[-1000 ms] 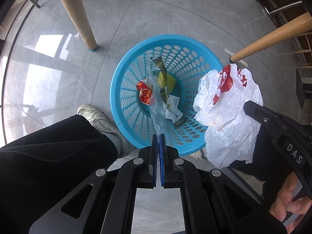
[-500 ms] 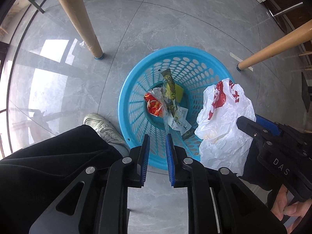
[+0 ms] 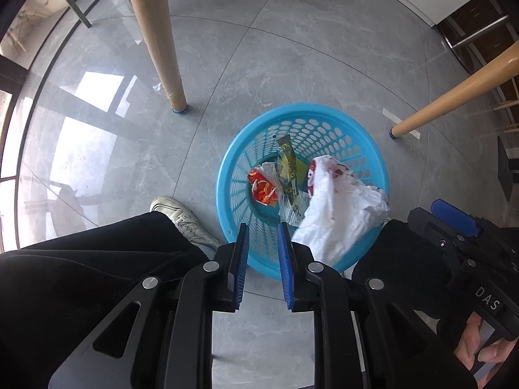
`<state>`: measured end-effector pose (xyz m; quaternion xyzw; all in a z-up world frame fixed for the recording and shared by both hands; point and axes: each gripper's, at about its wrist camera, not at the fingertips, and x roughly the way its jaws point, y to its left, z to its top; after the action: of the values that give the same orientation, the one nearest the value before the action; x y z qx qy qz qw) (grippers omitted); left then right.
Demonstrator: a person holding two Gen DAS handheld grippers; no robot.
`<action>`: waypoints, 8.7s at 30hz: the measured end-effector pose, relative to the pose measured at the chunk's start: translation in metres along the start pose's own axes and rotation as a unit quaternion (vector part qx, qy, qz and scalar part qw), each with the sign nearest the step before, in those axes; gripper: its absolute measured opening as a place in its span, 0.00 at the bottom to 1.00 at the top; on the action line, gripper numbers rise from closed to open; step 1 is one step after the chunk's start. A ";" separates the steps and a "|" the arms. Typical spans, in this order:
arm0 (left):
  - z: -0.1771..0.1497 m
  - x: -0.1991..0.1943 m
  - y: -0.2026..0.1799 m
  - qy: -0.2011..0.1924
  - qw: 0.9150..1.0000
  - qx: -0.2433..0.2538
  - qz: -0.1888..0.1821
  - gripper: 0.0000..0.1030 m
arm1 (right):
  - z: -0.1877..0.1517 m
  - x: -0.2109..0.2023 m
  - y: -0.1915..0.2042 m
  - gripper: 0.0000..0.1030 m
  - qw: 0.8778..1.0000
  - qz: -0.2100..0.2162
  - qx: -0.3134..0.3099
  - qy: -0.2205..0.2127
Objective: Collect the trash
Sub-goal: 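Open both grippers to drop the bag and wrap into the basket, then raise both grippers back toward the table, then grasp the white square container with the right gripper while the left gripper grasps the clear plastic wrap, then carry the container and clear wrap down over the blue basket with both grippers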
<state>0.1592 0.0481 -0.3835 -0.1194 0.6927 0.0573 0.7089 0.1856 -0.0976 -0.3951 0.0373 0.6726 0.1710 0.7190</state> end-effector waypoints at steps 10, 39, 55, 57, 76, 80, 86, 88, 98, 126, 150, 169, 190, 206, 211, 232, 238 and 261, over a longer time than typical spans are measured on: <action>-0.022 -0.051 0.007 -0.052 0.999 0.009 -0.004 0.23 | -0.014 -0.047 0.010 0.52 0.999 -0.008 -0.017 -0.042; -0.109 -0.236 0.010 -0.254 0.964 0.063 -0.041 0.36 | -0.092 -0.267 0.034 0.75 0.964 -0.015 -0.078 -0.253; -0.096 -0.329 0.030 -0.377 0.924 0.049 -0.031 0.44 | -0.070 -0.366 0.089 0.84 0.929 -0.008 -0.111 -0.352; -0.090 -0.338 0.034 -0.389 0.920 0.047 -0.028 0.44 | -0.059 -0.371 0.099 0.85 0.926 -0.015 -0.110 -0.360; -0.029 -0.362 0.075 -0.422 0.904 0.058 -0.034 0.49 | 0.061 -0.356 0.173 0.89 0.921 -0.072 -0.087 -0.373; -0.014 -0.364 0.084 -0.421 0.905 0.058 -0.039 0.50 | 0.091 -0.346 0.181 0.89 0.924 -0.080 -0.072 -0.366; 0.000 -0.364 0.095 -0.416 0.906 0.053 -0.049 0.51 | 0.134 -0.331 0.187 0.89 0.933 -0.079 -0.044 -0.349; 0.006 -0.361 0.099 -0.411 0.909 0.053 -0.050 0.51 | 0.148 -0.325 0.191 0.89 0.933 -0.095 -0.040 -0.345; 0.033 -0.358 0.110 -0.396 0.914 0.063 -0.055 0.51 | 0.204 -0.299 0.192 0.89 0.936 -0.133 -0.009 -0.325; 0.167 -0.346 0.027 -0.360 0.914 0.182 -0.053 0.66 | 0.213 -0.299 0.136 0.57 0.955 -0.087 -0.031 -0.280; 0.228 -0.317 -0.037 -0.260 0.916 0.297 -0.070 0.58 | 0.169 -0.341 0.086 0.55 0.949 -0.037 -0.048 -0.308; 0.078 -0.365 -0.022 -0.352 0.921 0.158 -0.065 0.50 | 0.079 -0.370 0.087 0.55 0.935 -0.027 -0.073 -0.346; -0.060 -0.358 -0.008 -0.382 0.915 0.093 -0.094 0.49 | -0.038 -0.392 0.087 0.55 0.921 -0.015 -0.112 -0.372; -0.128 -0.328 -0.009 -0.339 0.927 0.134 -0.093 0.49 | -0.111 -0.400 0.080 0.55 0.924 0.000 -0.136 -0.358; -0.140 -0.304 -0.008 -0.310 0.936 0.142 -0.089 0.49 | -0.129 -0.388 0.078 0.55 0.931 0.003 -0.141 -0.338; -0.094 -0.187 -0.009 -0.191 0.972 0.117 -0.069 0.49 | -0.105 -0.255 0.045 0.55 0.969 -0.001 -0.092 -0.227; -0.074 -0.159 -0.010 -0.166 0.979 0.097 -0.066 0.49 | -0.086 -0.215 0.041 0.55 0.977 -0.001 -0.075 -0.199; -0.012 -0.056 -0.010 -0.075 0.995 0.054 -0.031 0.50 | -0.013 -0.071 0.011 0.55 0.996 -0.008 -0.013 -0.089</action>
<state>0.1483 0.0403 -0.3274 -0.0981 0.6359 0.0064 0.7655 0.1678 -0.1109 -0.3259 0.0373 0.6035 0.1703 0.7781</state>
